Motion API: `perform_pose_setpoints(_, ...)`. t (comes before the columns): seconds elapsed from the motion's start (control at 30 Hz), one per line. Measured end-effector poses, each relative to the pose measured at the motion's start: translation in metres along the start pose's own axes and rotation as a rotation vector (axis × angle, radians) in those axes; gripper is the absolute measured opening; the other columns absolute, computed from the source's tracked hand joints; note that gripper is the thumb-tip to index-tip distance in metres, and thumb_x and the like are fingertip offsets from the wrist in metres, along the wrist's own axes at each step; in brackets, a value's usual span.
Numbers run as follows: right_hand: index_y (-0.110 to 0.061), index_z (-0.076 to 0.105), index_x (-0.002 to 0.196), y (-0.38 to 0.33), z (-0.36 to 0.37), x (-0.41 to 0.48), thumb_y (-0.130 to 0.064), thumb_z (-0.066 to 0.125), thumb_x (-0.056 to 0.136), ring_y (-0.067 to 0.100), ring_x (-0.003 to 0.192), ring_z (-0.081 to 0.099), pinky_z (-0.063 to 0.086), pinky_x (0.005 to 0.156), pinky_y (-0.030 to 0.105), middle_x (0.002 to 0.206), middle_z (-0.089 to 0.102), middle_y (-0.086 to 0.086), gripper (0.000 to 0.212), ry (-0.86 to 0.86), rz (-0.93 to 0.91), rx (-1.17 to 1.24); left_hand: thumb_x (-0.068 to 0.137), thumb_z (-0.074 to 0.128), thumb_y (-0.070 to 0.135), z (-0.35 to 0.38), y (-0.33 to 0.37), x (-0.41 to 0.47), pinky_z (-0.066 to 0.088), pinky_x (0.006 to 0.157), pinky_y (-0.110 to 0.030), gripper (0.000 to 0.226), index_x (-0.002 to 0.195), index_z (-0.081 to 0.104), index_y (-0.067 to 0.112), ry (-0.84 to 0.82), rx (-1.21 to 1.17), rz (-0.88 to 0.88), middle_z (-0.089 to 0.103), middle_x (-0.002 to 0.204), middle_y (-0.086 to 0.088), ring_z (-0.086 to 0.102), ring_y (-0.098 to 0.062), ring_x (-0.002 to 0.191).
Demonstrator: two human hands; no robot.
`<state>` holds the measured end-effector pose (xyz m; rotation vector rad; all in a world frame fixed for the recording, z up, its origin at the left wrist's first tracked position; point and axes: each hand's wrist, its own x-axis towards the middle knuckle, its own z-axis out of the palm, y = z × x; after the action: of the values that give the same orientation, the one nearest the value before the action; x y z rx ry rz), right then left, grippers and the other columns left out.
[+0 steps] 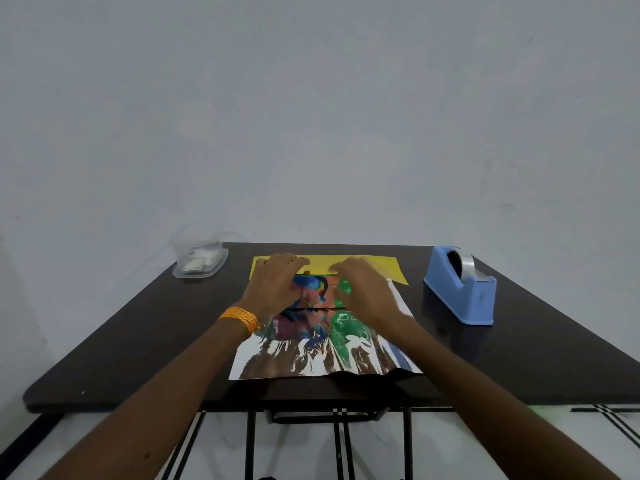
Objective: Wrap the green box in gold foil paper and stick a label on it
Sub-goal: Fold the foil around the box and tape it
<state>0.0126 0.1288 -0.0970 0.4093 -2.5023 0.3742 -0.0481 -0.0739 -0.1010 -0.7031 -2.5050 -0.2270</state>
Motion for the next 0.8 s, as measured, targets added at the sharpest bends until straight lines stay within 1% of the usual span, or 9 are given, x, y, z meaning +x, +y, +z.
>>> perform_pose_setpoints(0.07, -0.017, 0.061, 0.132, 0.017, -0.009, 0.008, -0.026, 0.072, 0.089, 0.023, 0.124, 0.05, 0.045, 0.096, 0.037, 0.129, 0.061, 0.003, 0.045, 0.023, 0.067, -0.034, 0.085, 0.067, 0.037, -0.002, 0.003, 0.002, 0.04, 0.097, -0.043, 0.054, 0.135, 0.054, 0.022, 0.011, -0.048, 0.014, 0.058, 0.13, -0.002, 0.051, -0.026, 0.122)
perform_pose_setpoints(0.17, -0.013, 0.055, 0.14, 0.032, -0.013, 0.016, -0.028, 0.071, 0.091, 0.027, 0.131, 0.044, 0.04, 0.105, 0.039, 0.14, 0.055, 0.007, 0.054, -0.123, 0.065, -0.152, 0.09, 0.065, 0.038, -0.001, 0.009, 0.007, 0.04, 0.104, -0.044, 0.055, 0.139, 0.051, 0.018, -0.027, -0.086, 0.028, 0.055, 0.137, -0.006, 0.047, -0.028, 0.129)
perform_pose_setpoints(0.23, -0.013, 0.055, 0.14, 0.036, -0.011, 0.019, -0.028, 0.069, 0.092, 0.027, 0.13, 0.046, 0.04, 0.105, 0.039, 0.14, 0.055, 0.007, 0.052, -0.182, 0.044, -0.197, 0.093, 0.062, 0.037, 0.0, 0.014, 0.01, 0.038, 0.107, -0.042, 0.056, 0.143, 0.047, 0.017, -0.061, -0.064, 0.036, 0.051, 0.143, -0.006, 0.044, -0.027, 0.133)
perform_pose_setpoints(0.3, -0.015, 0.061, 0.133, 0.036, -0.01, 0.02, -0.027, 0.066, 0.093, 0.026, 0.122, 0.051, 0.043, 0.1, 0.038, 0.131, 0.06, 0.006, 0.042, -0.185, 0.008, -0.222, 0.094, 0.061, 0.034, 0.0, 0.02, 0.012, 0.039, 0.107, -0.041, 0.053, 0.142, 0.049, 0.016, -0.075, -0.025, 0.053, 0.052, 0.144, -0.005, 0.045, -0.026, 0.132)
perform_pose_setpoints(0.37, -0.016, 0.067, 0.124, 0.035, -0.008, 0.02, -0.026, 0.063, 0.094, 0.026, 0.114, 0.055, 0.043, 0.095, 0.038, 0.122, 0.065, 0.006, 0.032, -0.141, -0.031, -0.257, 0.094, 0.062, 0.032, 0.0, 0.023, 0.011, 0.043, 0.103, -0.041, 0.046, 0.137, 0.055, 0.017, -0.055, -0.001, 0.066, 0.058, 0.137, -0.004, 0.051, -0.027, 0.126)
perform_pose_setpoints(0.47, -0.022, 0.072, 0.116, 0.034, -0.005, 0.015, -0.028, 0.065, 0.093, 0.024, 0.111, 0.055, 0.036, 0.097, 0.04, 0.113, 0.069, 0.001, 0.025, -0.037, -0.065, -0.321, 0.092, 0.063, 0.03, 0.0, 0.023, 0.009, 0.044, 0.091, -0.038, 0.028, 0.119, 0.065, 0.022, 0.0, 0.007, 0.043, 0.067, 0.117, 0.0, 0.059, -0.025, 0.108)
perform_pose_setpoints(0.53, -0.023, 0.075, 0.11, 0.034, -0.002, 0.012, -0.029, 0.07, 0.09, 0.024, 0.11, 0.054, 0.034, 0.097, 0.041, 0.107, 0.07, -0.001, 0.022, 0.005, -0.067, -0.332, 0.091, 0.063, 0.032, 0.0, 0.023, 0.009, 0.041, 0.087, -0.036, 0.019, 0.108, 0.065, 0.026, 0.024, 0.005, 0.029, 0.068, 0.105, 0.003, 0.059, -0.022, 0.099)
perform_pose_setpoints(0.67, -0.02, 0.079, 0.094, 0.036, -0.002, 0.009, -0.024, 0.081, 0.078, 0.026, 0.095, 0.058, 0.04, 0.085, 0.04, 0.089, 0.071, 0.0, 0.017, 0.05, -0.078, -0.273, 0.087, 0.068, 0.034, -0.002, 0.024, 0.009, 0.036, 0.086, -0.037, 0.016, 0.102, 0.065, 0.031, 0.032, 0.013, 0.013, 0.067, 0.099, 0.007, 0.059, -0.021, 0.097)
perform_pose_setpoints(0.8, -0.018, 0.078, 0.083, 0.036, -0.003, 0.01, -0.018, 0.084, 0.073, 0.026, 0.083, 0.059, 0.045, 0.075, 0.039, 0.078, 0.069, 0.001, 0.012, 0.037, -0.111, -0.243, 0.084, 0.073, 0.033, -0.002, 0.025, 0.006, 0.033, 0.084, -0.037, 0.023, 0.106, 0.067, 0.032, 0.065, 0.004, 0.024, 0.067, 0.099, 0.009, 0.058, -0.021, 0.095)
